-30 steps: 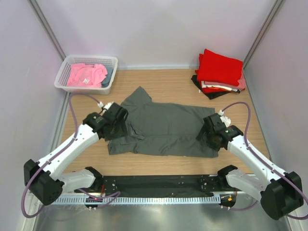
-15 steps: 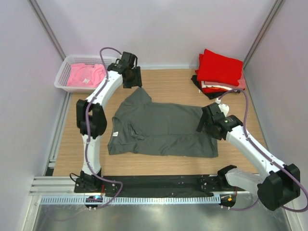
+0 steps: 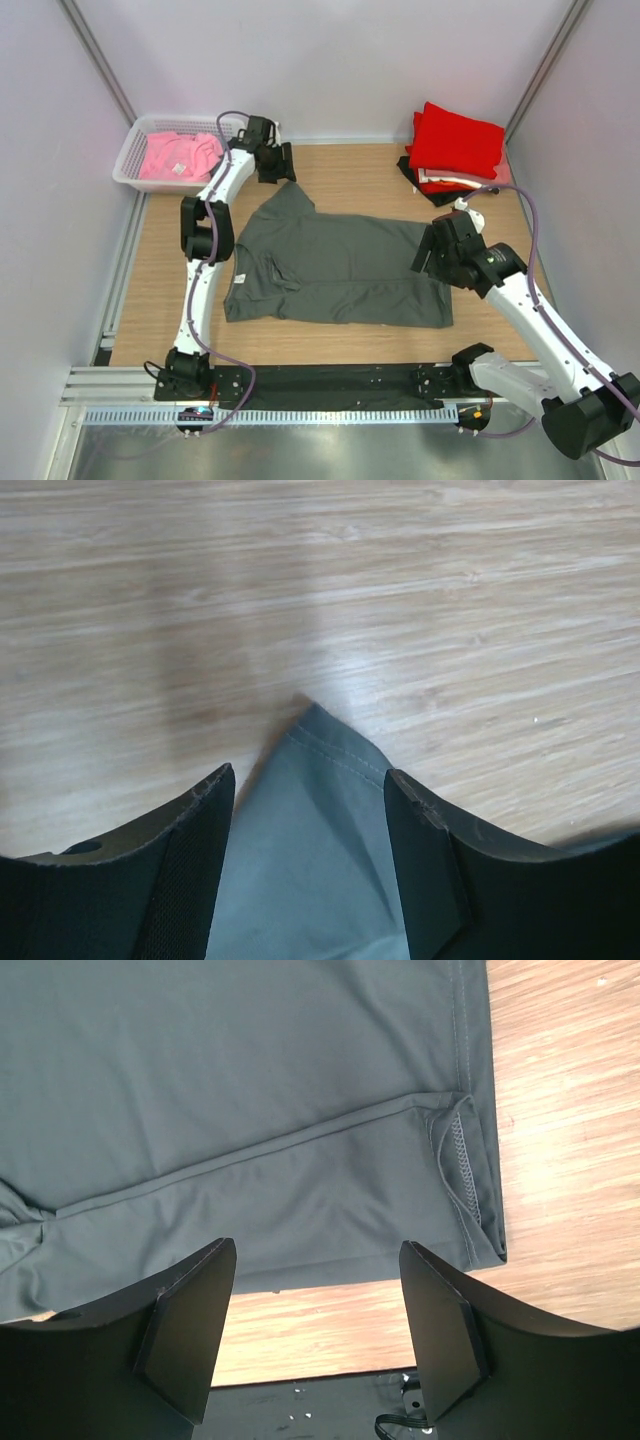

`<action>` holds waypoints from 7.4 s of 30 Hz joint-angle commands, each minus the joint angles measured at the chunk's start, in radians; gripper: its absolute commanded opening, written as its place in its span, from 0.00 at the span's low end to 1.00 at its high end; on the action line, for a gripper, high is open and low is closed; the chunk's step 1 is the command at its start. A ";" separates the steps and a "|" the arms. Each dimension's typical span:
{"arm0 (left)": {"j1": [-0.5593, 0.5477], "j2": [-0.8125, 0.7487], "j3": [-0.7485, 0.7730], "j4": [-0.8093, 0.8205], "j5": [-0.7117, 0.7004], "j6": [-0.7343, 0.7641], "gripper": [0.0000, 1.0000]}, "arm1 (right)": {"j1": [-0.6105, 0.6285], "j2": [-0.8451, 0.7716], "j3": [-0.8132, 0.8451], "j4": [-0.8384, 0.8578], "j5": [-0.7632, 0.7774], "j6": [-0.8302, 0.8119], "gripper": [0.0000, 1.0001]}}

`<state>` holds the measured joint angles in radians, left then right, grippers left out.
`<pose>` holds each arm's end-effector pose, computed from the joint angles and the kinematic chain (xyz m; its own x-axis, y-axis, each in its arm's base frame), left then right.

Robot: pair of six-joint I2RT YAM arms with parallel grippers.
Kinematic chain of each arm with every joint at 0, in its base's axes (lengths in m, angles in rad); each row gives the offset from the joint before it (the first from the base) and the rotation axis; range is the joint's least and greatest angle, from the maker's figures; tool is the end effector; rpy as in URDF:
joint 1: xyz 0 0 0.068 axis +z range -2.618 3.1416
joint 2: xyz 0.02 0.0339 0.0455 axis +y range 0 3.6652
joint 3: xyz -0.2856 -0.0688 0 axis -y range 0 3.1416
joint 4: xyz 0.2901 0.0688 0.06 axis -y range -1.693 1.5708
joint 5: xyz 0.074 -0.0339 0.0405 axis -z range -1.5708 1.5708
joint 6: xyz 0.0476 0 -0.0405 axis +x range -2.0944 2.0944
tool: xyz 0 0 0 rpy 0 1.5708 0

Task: Fold and stack the t-shirts
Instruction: Fold the tshirt

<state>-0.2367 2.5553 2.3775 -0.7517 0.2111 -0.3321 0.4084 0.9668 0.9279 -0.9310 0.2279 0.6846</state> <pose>0.6064 -0.1565 0.1827 -0.8509 -0.1227 -0.5108 0.0780 0.9321 -0.3538 0.2044 0.0767 0.2980 -0.7569 0.3437 -0.5558 0.2698 0.9390 0.2132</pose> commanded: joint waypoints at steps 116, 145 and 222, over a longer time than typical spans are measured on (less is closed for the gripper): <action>-0.179 -1.106 -0.926 -0.179 -0.260 -0.068 0.00 | -0.375 0.613 0.256 0.216 0.064 -0.220 0.01; -0.225 -1.365 -1.397 -0.088 -0.326 -0.315 0.67 | -0.246 0.306 0.009 0.329 -0.154 -0.178 0.67; -0.918 -1.882 -1.876 -0.150 -0.423 -1.015 0.78 | 1.149 0.115 -0.449 0.657 0.232 0.739 0.63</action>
<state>-1.1454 0.6704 0.5209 -0.9543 -0.1764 -1.2663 1.5509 1.1347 0.5297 -0.4347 0.3904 1.3514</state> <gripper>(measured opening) 0.784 0.641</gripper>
